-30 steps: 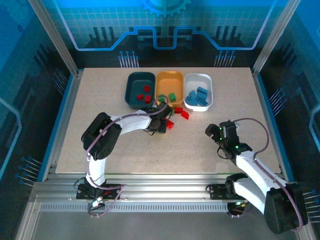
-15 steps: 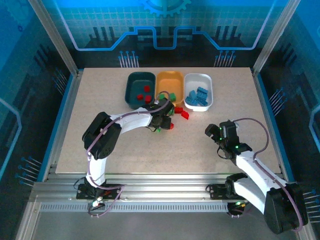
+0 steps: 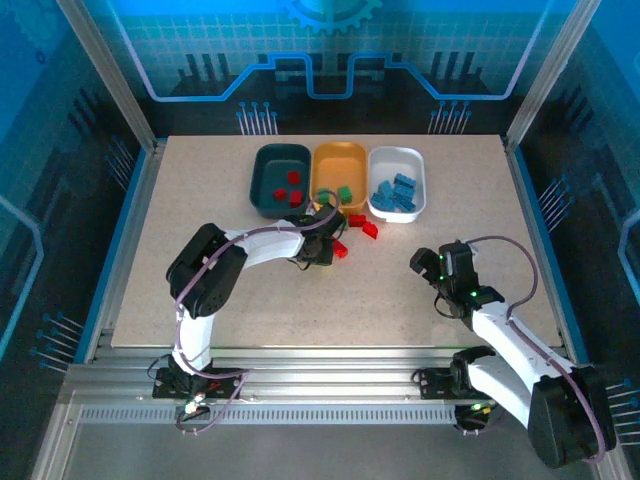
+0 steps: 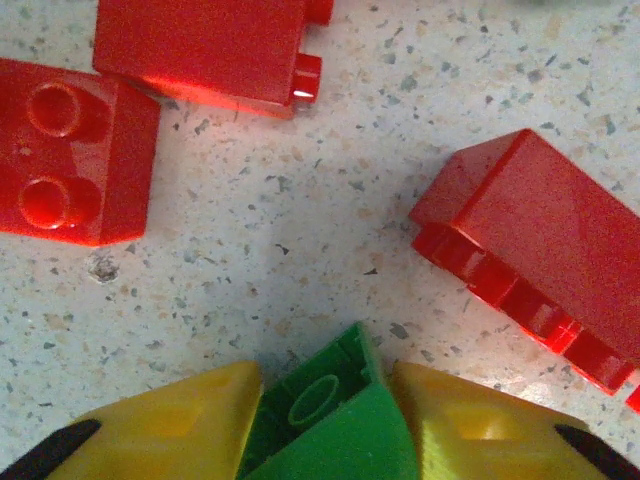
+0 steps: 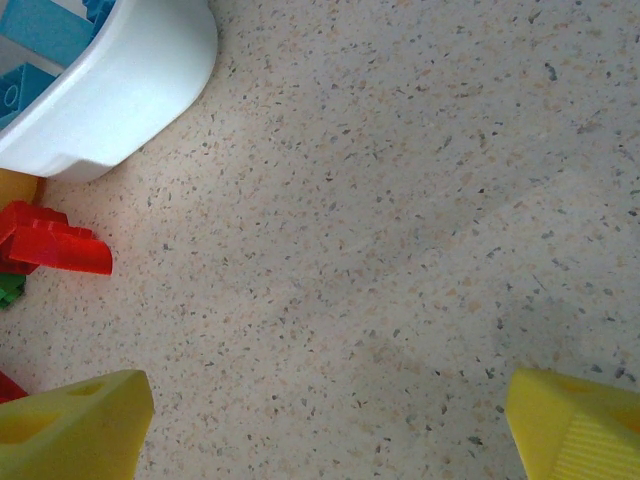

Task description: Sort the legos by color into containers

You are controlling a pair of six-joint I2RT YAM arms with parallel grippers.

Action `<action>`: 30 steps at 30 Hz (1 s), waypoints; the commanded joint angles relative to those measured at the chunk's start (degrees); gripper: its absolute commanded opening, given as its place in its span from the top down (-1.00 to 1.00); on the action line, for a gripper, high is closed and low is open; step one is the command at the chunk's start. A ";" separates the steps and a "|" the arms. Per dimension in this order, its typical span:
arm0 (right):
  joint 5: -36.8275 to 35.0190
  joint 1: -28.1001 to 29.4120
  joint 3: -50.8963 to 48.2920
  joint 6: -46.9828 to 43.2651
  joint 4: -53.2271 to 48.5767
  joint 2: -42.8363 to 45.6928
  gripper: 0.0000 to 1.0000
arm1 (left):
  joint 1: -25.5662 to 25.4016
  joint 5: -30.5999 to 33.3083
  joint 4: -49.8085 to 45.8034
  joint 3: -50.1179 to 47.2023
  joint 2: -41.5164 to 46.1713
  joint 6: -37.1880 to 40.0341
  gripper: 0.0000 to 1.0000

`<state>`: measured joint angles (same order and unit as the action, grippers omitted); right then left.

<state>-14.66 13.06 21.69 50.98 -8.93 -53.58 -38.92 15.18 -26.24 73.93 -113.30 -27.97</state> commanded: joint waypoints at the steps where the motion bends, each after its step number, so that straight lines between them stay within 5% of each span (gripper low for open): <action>1: 0.07 -0.43 0.88 -0.49 0.36 0.41 -0.85 | -0.06 0.95 0.44 -0.78 1.14 0.77 0.33; 12: -0.84 -0.45 0.37 -0.59 0.49 0.38 -0.85 | 1.21 3.48 -5.46 1.39 13.59 2.82 0.45; 16: -2.68 0.36 1.31 -1.32 -0.30 -0.13 -0.82 | 6.26 -2.50 -7.03 6.92 14.80 3.96 0.44; 25: -5.41 2.14 1.61 -2.05 -0.21 -0.16 -0.82 | 8.84 -7.92 0.07 26.06 -4.41 5.17 0.56; 30: -5.36 2.37 1.78 -2.45 -0.05 -0.65 -0.82 | 8.89 -6.66 -6.36 42.65 -15.39 6.65 0.56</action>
<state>-18.65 14.63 21.85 49.50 -8.93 -53.95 -29.89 9.10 -29.54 109.78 -126.21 -23.38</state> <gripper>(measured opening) 0.910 0.333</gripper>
